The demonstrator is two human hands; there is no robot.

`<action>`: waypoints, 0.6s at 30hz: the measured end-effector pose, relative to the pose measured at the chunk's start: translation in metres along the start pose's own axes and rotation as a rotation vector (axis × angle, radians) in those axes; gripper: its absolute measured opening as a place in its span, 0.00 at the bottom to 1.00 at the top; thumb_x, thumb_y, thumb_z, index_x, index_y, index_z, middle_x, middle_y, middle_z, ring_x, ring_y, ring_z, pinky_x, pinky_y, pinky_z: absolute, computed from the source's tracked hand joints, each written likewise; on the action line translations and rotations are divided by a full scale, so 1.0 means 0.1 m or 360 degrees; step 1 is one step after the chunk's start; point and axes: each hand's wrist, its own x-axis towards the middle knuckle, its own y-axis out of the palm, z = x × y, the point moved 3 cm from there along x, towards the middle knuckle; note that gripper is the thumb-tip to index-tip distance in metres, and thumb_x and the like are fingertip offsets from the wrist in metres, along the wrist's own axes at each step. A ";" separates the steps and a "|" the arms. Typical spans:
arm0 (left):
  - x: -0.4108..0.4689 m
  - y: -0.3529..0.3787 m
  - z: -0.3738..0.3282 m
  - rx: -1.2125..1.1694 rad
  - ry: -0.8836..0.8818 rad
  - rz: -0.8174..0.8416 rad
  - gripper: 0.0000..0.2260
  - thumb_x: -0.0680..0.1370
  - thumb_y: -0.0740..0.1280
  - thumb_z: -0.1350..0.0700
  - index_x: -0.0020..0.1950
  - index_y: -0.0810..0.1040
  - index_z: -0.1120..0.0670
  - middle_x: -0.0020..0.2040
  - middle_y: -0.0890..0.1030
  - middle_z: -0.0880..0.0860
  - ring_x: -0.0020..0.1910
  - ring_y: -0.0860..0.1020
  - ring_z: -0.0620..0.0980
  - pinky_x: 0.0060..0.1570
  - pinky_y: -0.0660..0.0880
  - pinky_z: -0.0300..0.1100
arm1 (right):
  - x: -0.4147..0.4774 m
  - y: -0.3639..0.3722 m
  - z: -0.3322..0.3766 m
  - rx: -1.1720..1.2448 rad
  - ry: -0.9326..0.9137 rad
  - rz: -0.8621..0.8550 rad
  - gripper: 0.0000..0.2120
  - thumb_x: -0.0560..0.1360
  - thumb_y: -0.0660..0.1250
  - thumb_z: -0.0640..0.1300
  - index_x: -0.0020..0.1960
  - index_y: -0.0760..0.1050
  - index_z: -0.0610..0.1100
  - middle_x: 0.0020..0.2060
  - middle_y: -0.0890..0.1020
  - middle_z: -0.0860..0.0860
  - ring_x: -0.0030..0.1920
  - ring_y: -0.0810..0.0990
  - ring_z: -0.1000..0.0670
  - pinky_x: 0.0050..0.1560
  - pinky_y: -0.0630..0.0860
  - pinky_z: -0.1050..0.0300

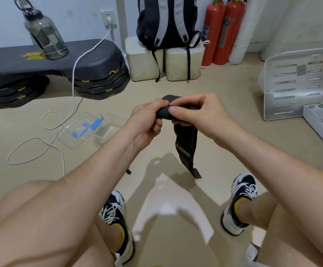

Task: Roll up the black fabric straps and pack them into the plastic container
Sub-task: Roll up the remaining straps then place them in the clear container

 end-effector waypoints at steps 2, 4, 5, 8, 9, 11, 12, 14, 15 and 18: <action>0.00 0.00 0.03 0.0132 -0.0016 -0.0040 0.05 0.77 0.68 0.54 0.44 0.75 0.54 0.24 0.68 0.49 0.20 0.65 0.43 0.20 0.60 0.34 | 0.01 0.00 0.00 -0.0175 -0.0039 -0.0065 0.03 0.75 0.72 0.41 0.44 0.84 0.47 0.38 0.86 0.46 0.38 0.86 0.48 0.47 0.83 0.47; -0.02 0.02 0.01 0.0333 0.0084 -0.0034 0.07 0.79 0.65 0.51 0.53 0.74 0.54 0.27 0.73 0.49 0.22 0.68 0.45 0.24 0.64 0.35 | 0.02 -0.01 0.02 -0.0168 -0.0002 -0.0103 0.05 0.77 0.70 0.39 0.44 0.84 0.44 0.40 0.86 0.45 0.35 0.86 0.48 0.45 0.84 0.50; -0.02 0.02 -0.01 0.0414 0.0159 -0.0015 0.10 0.80 0.64 0.49 0.59 0.73 0.51 0.32 0.77 0.50 0.26 0.72 0.47 0.27 0.68 0.36 | 0.03 -0.01 0.03 -0.0090 0.0031 -0.0117 0.05 0.77 0.69 0.39 0.44 0.83 0.43 0.41 0.85 0.44 0.33 0.85 0.48 0.43 0.84 0.53; -0.06 0.03 -0.12 0.0304 0.0319 0.0213 0.09 0.81 0.65 0.49 0.61 0.72 0.45 0.46 0.80 0.49 0.40 0.82 0.48 0.40 0.75 0.41 | 0.06 -0.02 0.05 0.0206 0.0107 -0.0130 0.05 0.79 0.67 0.38 0.46 0.82 0.40 0.40 0.84 0.41 0.30 0.82 0.49 0.36 0.81 0.60; -0.07 0.02 -0.16 0.0240 0.0353 0.0333 0.07 0.80 0.67 0.53 0.58 0.74 0.47 0.46 0.80 0.48 0.42 0.82 0.48 0.43 0.76 0.42 | 0.06 -0.02 0.05 0.0274 0.0130 -0.0132 0.06 0.79 0.67 0.38 0.47 0.81 0.39 0.39 0.84 0.41 0.30 0.82 0.49 0.35 0.80 0.60; -0.09 -0.01 -0.22 0.0228 0.0428 0.0517 0.09 0.76 0.71 0.60 0.53 0.77 0.51 0.45 0.81 0.50 0.43 0.81 0.48 0.48 0.78 0.42 | 0.08 -0.06 0.05 0.0397 0.0189 -0.0131 0.08 0.81 0.65 0.39 0.51 0.81 0.37 0.36 0.83 0.42 0.29 0.81 0.49 0.33 0.79 0.61; -0.10 -0.03 -0.24 0.0236 0.0474 0.0552 0.09 0.73 0.72 0.61 0.52 0.79 0.52 0.44 0.82 0.51 0.44 0.81 0.50 0.50 0.78 0.42 | 0.08 -0.08 0.05 0.0466 0.0222 -0.0111 0.10 0.81 0.63 0.40 0.53 0.80 0.35 0.36 0.83 0.41 0.29 0.79 0.50 0.32 0.77 0.61; -0.09 -0.06 -0.26 0.0265 0.0543 0.0509 0.09 0.72 0.74 0.58 0.52 0.80 0.55 0.44 0.83 0.55 0.44 0.82 0.52 0.50 0.79 0.42 | 0.07 -0.10 0.05 0.0596 0.0289 -0.0037 0.12 0.82 0.62 0.41 0.56 0.79 0.33 0.35 0.81 0.41 0.28 0.77 0.50 0.31 0.75 0.62; -0.10 -0.05 -0.25 0.0276 0.0548 0.0472 0.10 0.73 0.74 0.56 0.52 0.80 0.56 0.44 0.84 0.56 0.44 0.82 0.52 0.49 0.79 0.42 | 0.07 -0.09 0.05 0.0640 0.0326 0.0001 0.12 0.83 0.61 0.42 0.55 0.79 0.34 0.34 0.81 0.41 0.28 0.76 0.51 0.31 0.75 0.62; -0.11 0.02 -0.18 0.0280 0.0509 0.0377 0.05 0.77 0.71 0.56 0.50 0.77 0.55 0.39 0.84 0.51 0.39 0.84 0.49 0.50 0.78 0.43 | 0.06 -0.05 0.02 0.0691 0.0423 0.0067 0.09 0.83 0.61 0.43 0.52 0.78 0.40 0.32 0.80 0.42 0.27 0.76 0.52 0.32 0.74 0.62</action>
